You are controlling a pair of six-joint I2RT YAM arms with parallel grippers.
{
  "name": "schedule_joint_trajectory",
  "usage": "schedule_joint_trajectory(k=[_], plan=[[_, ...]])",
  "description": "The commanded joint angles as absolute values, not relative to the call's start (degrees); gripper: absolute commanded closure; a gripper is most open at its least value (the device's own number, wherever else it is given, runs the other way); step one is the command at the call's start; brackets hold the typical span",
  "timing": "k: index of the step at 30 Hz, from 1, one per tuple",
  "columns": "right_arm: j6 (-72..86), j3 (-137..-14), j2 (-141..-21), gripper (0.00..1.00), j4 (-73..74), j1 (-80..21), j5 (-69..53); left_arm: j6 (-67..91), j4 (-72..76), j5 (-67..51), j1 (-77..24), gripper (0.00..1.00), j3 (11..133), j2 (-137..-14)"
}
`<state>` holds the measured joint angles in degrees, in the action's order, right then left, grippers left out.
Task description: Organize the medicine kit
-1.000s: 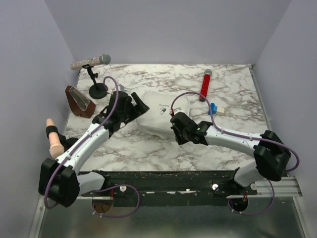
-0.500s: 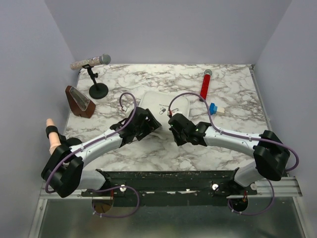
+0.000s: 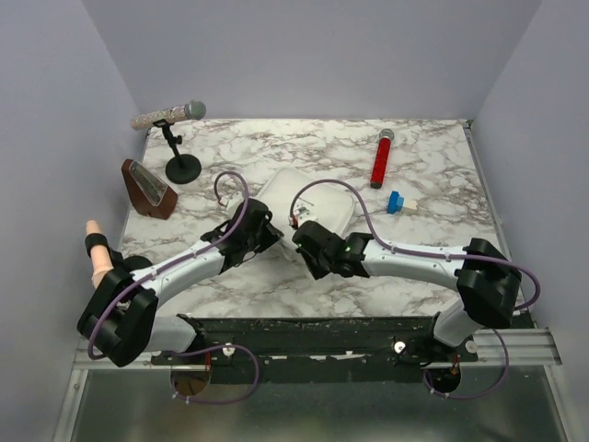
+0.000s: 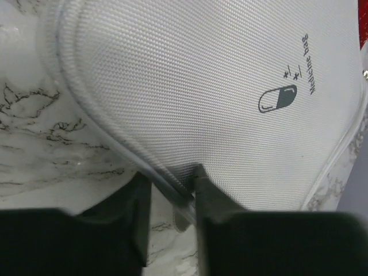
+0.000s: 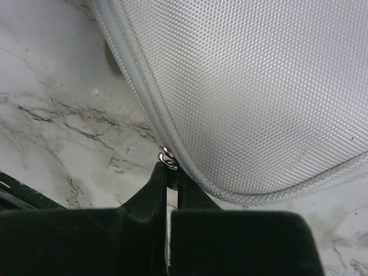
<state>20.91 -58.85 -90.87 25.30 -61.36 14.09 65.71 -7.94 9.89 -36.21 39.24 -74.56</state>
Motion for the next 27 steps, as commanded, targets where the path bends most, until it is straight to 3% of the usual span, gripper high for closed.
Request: schedule_joint_trajectory(k=[1, 16, 27], plan=[[20.56, -57.4, -89.48, 0.99, 26.54, -62.05, 16.43, 58.72, -8.43, 8.53, -30.95, 0.97, 37.7, -77.94], [26.1, -46.06, -81.21, 0.99, 28.92, -57.22, 21.19, 52.39, -9.58, 6.94, -21.19, 1.0, 39.99, -82.79], [26.63, -46.93, -79.19, 0.99, 25.05, -37.89, 12.04, 44.04, -12.3, 6.59, -19.95, 1.0, 42.97, -82.35]])
